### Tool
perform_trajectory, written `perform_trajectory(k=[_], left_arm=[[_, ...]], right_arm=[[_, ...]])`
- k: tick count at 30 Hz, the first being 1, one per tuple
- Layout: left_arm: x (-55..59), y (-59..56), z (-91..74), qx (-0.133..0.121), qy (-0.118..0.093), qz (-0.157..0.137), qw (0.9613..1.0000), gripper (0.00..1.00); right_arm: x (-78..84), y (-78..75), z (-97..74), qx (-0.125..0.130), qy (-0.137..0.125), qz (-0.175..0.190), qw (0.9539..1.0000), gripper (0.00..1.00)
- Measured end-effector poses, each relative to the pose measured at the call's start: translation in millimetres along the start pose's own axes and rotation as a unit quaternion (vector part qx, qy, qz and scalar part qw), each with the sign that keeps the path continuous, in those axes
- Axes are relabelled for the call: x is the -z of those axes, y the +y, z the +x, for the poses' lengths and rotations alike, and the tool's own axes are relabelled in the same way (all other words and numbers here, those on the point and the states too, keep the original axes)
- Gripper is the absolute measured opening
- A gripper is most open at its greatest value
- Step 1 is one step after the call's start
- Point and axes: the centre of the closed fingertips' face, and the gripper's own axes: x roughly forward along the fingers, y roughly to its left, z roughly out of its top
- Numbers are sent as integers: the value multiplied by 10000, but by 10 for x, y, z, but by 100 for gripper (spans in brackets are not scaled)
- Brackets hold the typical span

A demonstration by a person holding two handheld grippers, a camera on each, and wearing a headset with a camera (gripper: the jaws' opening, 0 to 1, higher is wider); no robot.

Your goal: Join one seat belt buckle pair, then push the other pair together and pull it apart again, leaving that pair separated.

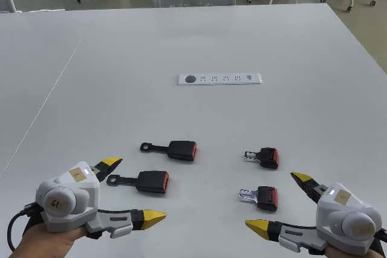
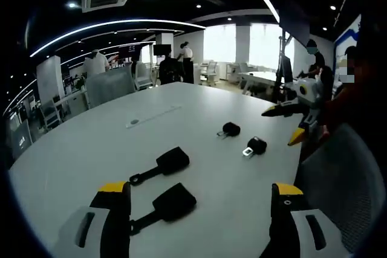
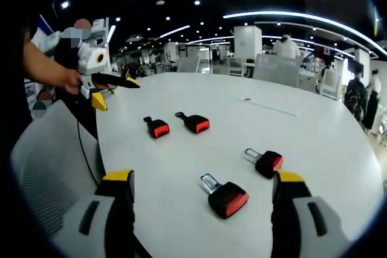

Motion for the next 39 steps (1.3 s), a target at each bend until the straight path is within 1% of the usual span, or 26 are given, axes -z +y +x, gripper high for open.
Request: perform_trajectory(k=[2, 4, 6, 11, 15, 18, 21, 24, 31, 35, 39], left_arm=[[-4, -12, 0, 23, -4, 19, 10000, 98], [6, -6, 4, 15, 26, 21, 10000, 98], [9, -29, 17, 55, 40, 18, 10000, 98], [2, -45, 60, 90, 63, 15, 9999, 98], [-29, -20, 101, 107, 41, 23, 9999, 98], [-29, -11, 126, 123, 51, 32, 9999, 98], [-19, 1, 141, 133, 70, 63, 9999, 98], [-20, 26, 149, 130, 71, 35, 9999, 98], [-36, 89, 163, 139, 84, 97, 9998, 98], [-21, 122, 169, 166, 120, 127, 9997, 98], [10, 159, 174, 185, 195, 181, 9995, 98]], right_arm=[[5, -26, 1, 74, -34, 83, 9999, 94], [-8, -20, 1, 75, -64, 89, 9999, 94], [-17, -13, 2, 67, -74, 73, 9999, 94], [0, -58, -2, 117, -87, 137, 9998, 94], [13, -66, -6, 105, -68, 122, 9998, 94], [38, -79, -12, 99, -20, 93, 9999, 94], [35, -104, -21, 118, -26, 107, 9999, 94], [49, -112, -10, 110, 13, 100, 9999, 94], [41, -119, 45, 37, 63, 49, 10000, 94], [22, -117, 70, -40, 39, 73, 10000, 94], [42, -129, 91, -102, 120, 29, 9999, 94]])
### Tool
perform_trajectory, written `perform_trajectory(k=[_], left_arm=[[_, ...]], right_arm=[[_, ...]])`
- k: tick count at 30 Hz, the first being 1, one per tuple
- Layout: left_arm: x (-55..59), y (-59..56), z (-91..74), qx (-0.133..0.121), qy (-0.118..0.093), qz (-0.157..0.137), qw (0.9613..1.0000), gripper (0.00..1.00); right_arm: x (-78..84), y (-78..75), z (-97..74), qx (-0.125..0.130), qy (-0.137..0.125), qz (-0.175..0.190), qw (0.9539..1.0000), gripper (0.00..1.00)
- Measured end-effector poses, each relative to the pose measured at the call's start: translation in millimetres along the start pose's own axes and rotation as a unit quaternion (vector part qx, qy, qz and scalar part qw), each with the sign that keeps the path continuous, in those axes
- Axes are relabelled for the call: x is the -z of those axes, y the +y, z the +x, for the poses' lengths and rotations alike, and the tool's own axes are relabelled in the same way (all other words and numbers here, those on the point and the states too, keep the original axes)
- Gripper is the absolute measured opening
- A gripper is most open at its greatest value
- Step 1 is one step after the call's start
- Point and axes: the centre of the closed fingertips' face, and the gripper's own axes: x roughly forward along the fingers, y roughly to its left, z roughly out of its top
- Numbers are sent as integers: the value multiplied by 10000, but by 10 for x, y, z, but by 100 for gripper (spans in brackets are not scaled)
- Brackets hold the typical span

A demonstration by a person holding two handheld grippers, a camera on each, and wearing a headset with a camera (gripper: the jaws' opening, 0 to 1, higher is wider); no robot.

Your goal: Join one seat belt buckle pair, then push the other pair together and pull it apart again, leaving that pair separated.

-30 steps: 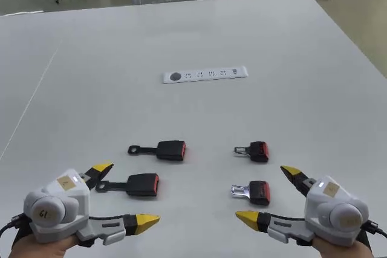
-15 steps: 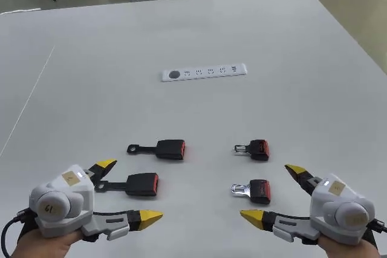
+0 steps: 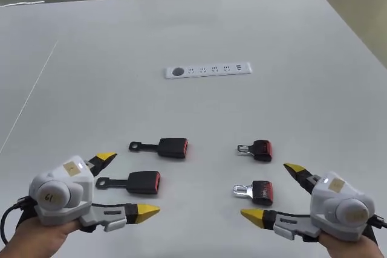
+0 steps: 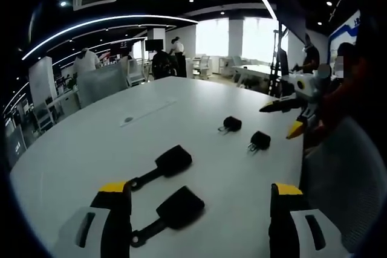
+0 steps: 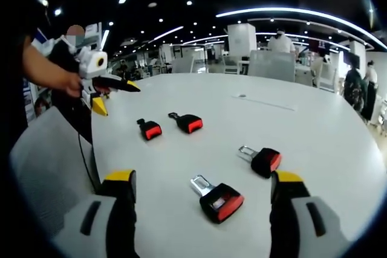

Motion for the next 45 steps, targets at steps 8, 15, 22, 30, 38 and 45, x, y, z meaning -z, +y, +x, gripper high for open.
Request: perform_trajectory(k=[8, 15, 22, 30, 38, 45], left_arm=[[75, 90, 30, 14, 97, -27, 9999, 97], [127, 126, 72, 61, 177, 2, 9998, 97], [182, 163, 123, 174, 309, 90, 9993, 96], [187, 182, 139, 275, 429, 194, 9985, 96], [257, 234, 190, 419, 614, 373, 9965, 95], [295, 303, 201, 498, 744, 501, 9947, 93]], right_arm=[[93, -23, 36, -137, 167, -60, 9997, 90], [126, -28, 85, -205, 260, -98, 9994, 90], [130, -84, 129, -281, 392, -229, 9986, 89], [134, -96, 186, -393, 469, -250, 9978, 89], [210, -87, 229, -552, 638, -386, 9957, 88], [234, -102, 232, -673, 667, -360, 9949, 87]])
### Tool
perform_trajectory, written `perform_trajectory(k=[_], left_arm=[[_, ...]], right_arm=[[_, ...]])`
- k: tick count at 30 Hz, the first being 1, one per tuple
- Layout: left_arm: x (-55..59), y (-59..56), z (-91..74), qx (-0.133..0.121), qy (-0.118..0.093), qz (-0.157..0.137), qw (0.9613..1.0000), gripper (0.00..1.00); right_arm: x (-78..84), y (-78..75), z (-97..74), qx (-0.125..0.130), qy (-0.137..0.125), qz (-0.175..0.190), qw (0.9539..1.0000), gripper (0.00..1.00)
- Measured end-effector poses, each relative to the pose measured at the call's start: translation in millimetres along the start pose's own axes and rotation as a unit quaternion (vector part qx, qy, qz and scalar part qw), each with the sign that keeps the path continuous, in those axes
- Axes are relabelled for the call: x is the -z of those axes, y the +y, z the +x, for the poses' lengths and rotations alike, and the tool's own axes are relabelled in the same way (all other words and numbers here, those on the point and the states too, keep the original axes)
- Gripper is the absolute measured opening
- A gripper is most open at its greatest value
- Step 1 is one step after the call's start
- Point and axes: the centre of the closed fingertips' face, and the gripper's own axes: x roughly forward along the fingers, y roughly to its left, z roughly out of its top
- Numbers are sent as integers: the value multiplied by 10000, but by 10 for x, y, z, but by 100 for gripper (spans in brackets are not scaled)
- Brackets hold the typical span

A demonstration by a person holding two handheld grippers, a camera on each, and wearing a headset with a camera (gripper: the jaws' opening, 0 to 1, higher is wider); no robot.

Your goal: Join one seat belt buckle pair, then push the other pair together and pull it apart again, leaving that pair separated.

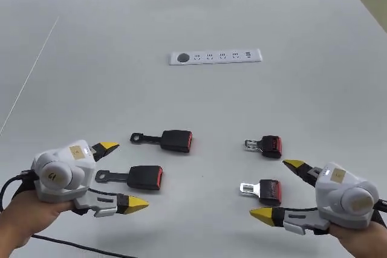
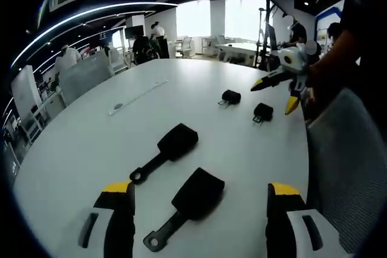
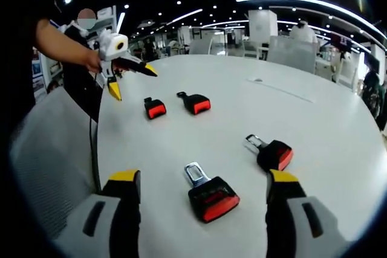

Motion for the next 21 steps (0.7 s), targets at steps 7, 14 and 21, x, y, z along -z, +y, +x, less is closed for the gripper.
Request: perform_trajectory(k=[7, 14, 21], left_arm=[[5, 44, 39, 85, 39, 47, 9999, 91], [48, 99, 103, 162, 118, 142, 9997, 87], [40, 129, 180, 272, 137, 193, 9993, 85]], right_arm=[[102, 10, 9, -146, 148, 51, 9998, 84], [148, 9, 31, -267, 222, 53, 9994, 84], [184, -17, 51, -389, 316, 20, 9987, 83]])
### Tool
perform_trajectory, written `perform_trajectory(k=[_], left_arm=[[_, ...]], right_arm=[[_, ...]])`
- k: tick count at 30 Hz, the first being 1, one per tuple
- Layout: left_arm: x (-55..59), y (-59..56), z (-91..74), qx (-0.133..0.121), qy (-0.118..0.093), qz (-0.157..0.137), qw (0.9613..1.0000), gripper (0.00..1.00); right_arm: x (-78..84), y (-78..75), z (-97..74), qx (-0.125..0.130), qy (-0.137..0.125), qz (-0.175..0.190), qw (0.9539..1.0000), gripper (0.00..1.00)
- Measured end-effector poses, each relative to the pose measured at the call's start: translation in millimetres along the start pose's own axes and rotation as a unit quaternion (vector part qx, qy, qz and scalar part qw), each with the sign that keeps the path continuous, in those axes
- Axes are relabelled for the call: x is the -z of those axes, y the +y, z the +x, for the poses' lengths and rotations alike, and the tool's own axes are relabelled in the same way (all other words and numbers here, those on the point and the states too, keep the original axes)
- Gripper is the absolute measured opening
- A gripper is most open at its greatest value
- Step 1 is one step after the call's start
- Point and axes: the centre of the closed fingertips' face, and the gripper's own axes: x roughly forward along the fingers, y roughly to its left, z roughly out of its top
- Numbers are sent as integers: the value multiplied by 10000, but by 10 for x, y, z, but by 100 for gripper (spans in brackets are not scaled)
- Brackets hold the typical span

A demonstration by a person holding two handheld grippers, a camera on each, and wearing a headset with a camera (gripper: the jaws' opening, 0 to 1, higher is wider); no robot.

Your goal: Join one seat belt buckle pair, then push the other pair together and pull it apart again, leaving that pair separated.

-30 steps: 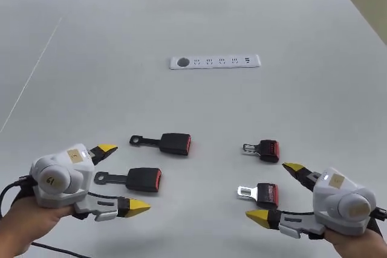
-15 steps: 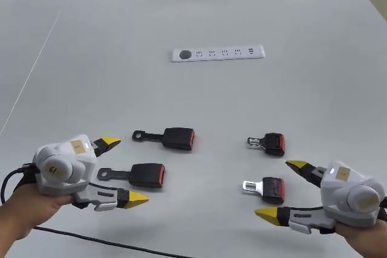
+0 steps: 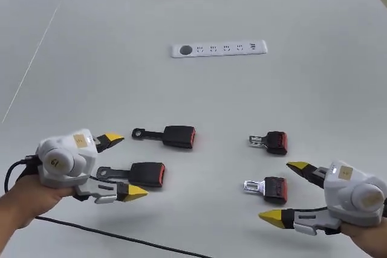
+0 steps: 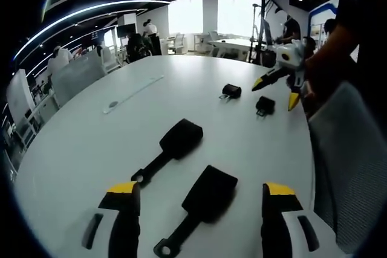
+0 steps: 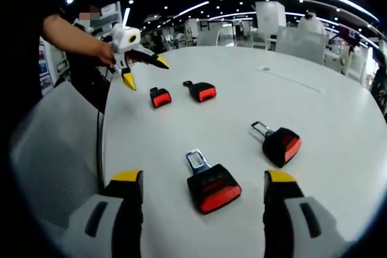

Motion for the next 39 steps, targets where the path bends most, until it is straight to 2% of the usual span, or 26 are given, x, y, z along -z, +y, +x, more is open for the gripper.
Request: perform_trajectory(k=[6, 7, 9, 11, 12, 17, 21, 23, 24, 28, 29, 30, 34, 36, 37, 39], left_arm=[[86, -16, 119, 202, 198, 246, 9993, 83], [127, -20, 148, 252, 284, 404, 9985, 82], [188, -36, 201, 336, 388, 440, 9977, 80], [255, -82, 244, 470, 557, 531, 9959, 77], [302, -97, 264, 547, 662, 700, 9938, 76], [384, -70, 350, 603, 788, 774, 9920, 71], [424, -74, 383, 707, 915, 901, 9892, 67], [476, -62, 394, 736, 1059, 1072, 9858, 59], [441, -95, 402, 828, 964, 985, 9870, 57], [448, -136, 389, 1022, 1008, 1022, 9843, 50], [451, -151, 385, 1066, 1018, 1000, 9840, 49], [445, -133, 394, 1040, 997, 1021, 9843, 49], [433, -134, 394, 1039, 1018, 1049, 9838, 46], [418, -139, 400, 1036, 1051, 1080, 9831, 41], [411, -138, 405, 1068, 1069, 1166, 9816, 41], [424, -137, 399, 1049, 1107, 1146, 9816, 40]], right_arm=[[22, -43, -13, -115, 75, -43, 9999, 82], [37, -45, -17, -153, 117, -48, 9998, 82], [50, -22, -15, -227, 161, -65, 9996, 81], [81, -12, -10, -284, 242, -160, 9992, 80], [105, -7, -6, -328, 304, -187, 9988, 78], [162, 14, 15, -459, 407, -232, 9978, 73], [196, 38, 33, -580, 522, -279, 9966, 69], [232, 28, 30, -615, 650, -360, 9953, 63], [242, 23, 28, -628, 694, -418, 9947, 62], [266, -15, 46, -663, 811, -519, 9931, 58], [287, 1, 41, -716, 879, -440, 9926, 55], [251, -28, 60, -671, 795, -534, 9931, 52], [221, -50, 109, -674, 794, -564, 9930, 49], [239, -36, 109, -761, 875, -696, 9908, 38], [235, -52, 102, -777, 867, -856, 9895, 38], [240, -50, 103, -846, 838, -1002, 9878, 37]])
